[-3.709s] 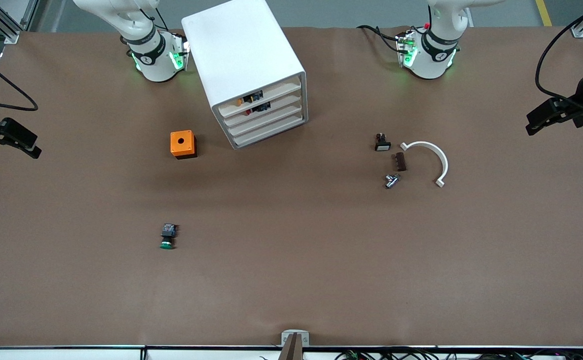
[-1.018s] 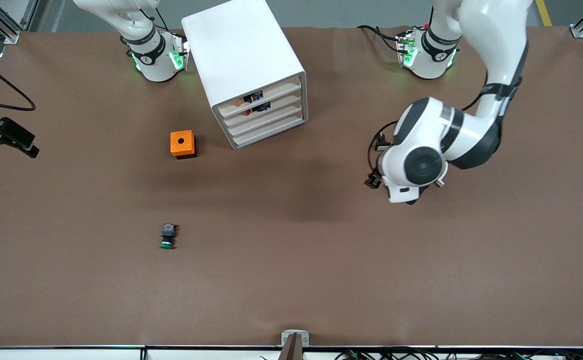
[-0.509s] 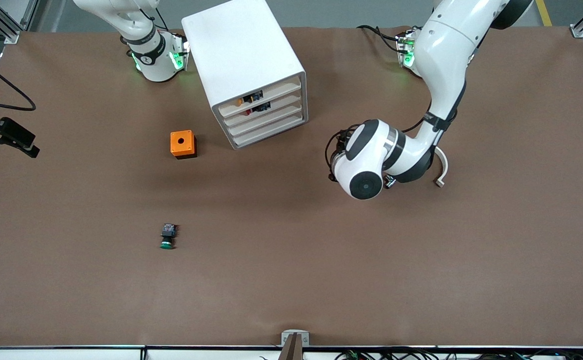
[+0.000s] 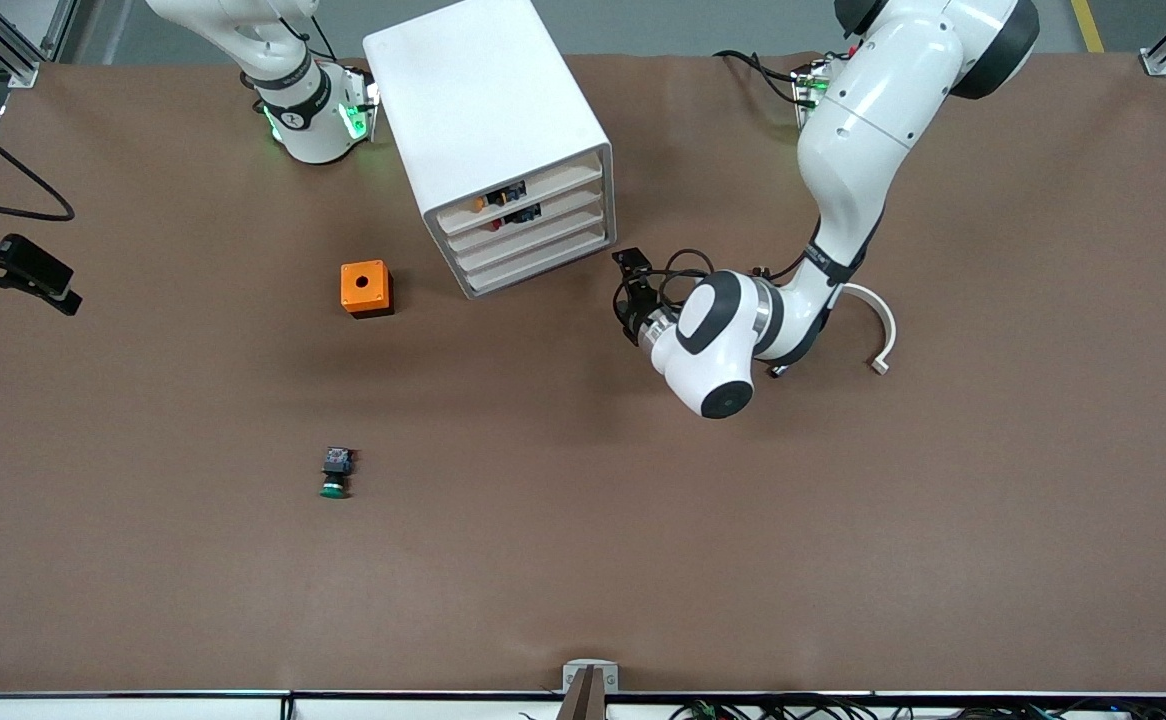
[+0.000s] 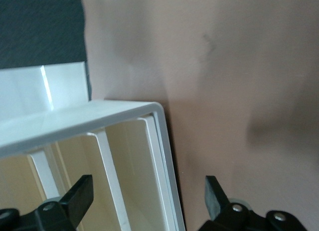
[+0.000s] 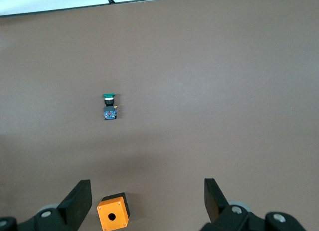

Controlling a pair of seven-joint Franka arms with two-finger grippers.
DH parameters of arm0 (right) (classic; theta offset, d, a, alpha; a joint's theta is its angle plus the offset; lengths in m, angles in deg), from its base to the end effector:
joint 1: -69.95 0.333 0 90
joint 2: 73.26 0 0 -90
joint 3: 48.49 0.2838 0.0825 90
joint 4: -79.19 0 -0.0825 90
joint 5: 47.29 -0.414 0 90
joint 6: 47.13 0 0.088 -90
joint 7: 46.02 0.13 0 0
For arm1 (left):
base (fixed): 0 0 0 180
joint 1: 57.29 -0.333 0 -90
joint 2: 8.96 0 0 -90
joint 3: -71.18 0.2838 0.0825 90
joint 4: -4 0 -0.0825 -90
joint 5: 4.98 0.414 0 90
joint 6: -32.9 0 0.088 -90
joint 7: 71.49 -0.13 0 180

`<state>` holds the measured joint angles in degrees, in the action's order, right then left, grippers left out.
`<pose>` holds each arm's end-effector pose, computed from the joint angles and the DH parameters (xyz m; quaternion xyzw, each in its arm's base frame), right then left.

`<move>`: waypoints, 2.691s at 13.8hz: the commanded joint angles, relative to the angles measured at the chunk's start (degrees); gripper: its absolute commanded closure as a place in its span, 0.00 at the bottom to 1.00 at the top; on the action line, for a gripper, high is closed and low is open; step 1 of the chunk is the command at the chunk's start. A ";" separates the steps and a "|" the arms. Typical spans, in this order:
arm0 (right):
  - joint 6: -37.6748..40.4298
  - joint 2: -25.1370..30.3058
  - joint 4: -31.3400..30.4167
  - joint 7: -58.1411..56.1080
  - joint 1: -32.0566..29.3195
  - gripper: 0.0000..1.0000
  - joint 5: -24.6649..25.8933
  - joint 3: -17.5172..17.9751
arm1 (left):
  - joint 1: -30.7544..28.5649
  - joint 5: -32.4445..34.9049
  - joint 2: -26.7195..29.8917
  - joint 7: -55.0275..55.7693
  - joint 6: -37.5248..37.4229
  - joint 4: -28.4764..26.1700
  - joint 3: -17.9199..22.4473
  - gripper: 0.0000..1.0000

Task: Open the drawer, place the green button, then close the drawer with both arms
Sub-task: 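Bring the left gripper to the drawer front and grip it, then pull the drawer open with the left gripper while the right gripper reaches the button, then grasp the green button with the right gripper while the left gripper withdraws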

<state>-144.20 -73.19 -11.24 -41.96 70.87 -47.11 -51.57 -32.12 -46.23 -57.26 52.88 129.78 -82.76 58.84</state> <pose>0.5988 -0.0230 0.5780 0.9968 -0.0541 0.0585 0.0006 0.4624 -0.4431 0.1124 -0.5107 -0.7012 0.4403 0.2318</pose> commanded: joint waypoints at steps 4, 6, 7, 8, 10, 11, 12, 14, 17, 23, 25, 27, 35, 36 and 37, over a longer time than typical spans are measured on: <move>0.04 0.02 -0.18 -0.19 1.09 0.00 0.09 0.79 | 2.95 -12.69 -3.55 9.57 -1.25 2.21 0.30 0.12; -0.13 -0.76 -0.62 0.51 3.20 0.00 -0.09 0.79 | 4.97 -14.29 -4.52 9.48 -1.25 2.21 0.21 0.17; -1.27 -1.81 -1.23 0.95 4.26 0.00 -1.13 0.79 | 5.85 -14.99 -5.04 9.48 -1.25 2.29 0.30 0.19; -2.93 -3.22 -1.33 1.39 4.61 0.00 -2.01 0.79 | 6.73 -15.96 -5.57 9.48 -1.25 2.82 0.30 0.23; -4.70 -6.73 -1.33 3.31 6.72 0.00 -2.54 0.79 | 7.87 -17.02 -6.28 9.48 -1.25 3.17 0.21 0.35; -5.32 -8.92 -1.50 4.63 6.99 0.00 -3.24 0.79 | 8.40 -17.19 -6.45 9.48 -1.25 3.09 0.30 0.48; -6.19 -10.68 -1.76 4.64 7.60 0.00 -4.47 0.79 | 8.67 -17.28 -6.63 9.48 -1.25 3.08 0.30 0.57; -10.66 -15.16 -2.99 4.73 8.83 0.00 -4.83 0.79 | 8.59 -17.20 -6.81 9.39 -1.25 3.17 0.30 0.81; -17.69 -21.93 -4.14 5.51 10.42 0.00 -4.92 0.79 | 8.06 -16.76 -6.98 8.87 -1.25 4.40 0.65 1.00; -30.36 -35.29 -4.14 6.84 10.07 0.00 -5.10 0.79 | 3.76 -16.58 -7.33 3.69 -1.25 9.40 2.58 1.00; -31.69 -37.50 -4.23 7.10 9.72 0.00 -6.93 0.79 | 1.82 -16.67 -7.25 1.23 -1.17 10.20 4.07 1.00; -32.74 -38.29 -4.66 7.10 10.50 0.00 -9.83 0.79 | 0.07 -16.67 -7.33 -1.23 -1.08 11.25 4.34 0.99; -37.14 -39.88 -6.34 6.84 9.89 0.48 -10.37 0.71 | -3.18 -16.41 -5.76 -3.97 -0.81 11.35 4.43 0.00; -37.14 -39.71 -6.08 6.66 9.63 0.63 -10.37 0.62 | -5.11 -16.41 -5.06 -4.66 -1.16 11.35 4.43 0.00; -37.14 -39.53 -5.99 6.75 9.28 0.82 -10.37 0.71 | -6.95 -16.32 -4.18 -4.84 -1.34 11.35 4.52 0.00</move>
<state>-181.37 -113.29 -17.48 -35.32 81.05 -56.49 -51.12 -35.27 -62.28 -63.23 49.35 129.50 -71.33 63.68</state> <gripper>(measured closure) 0.427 0.361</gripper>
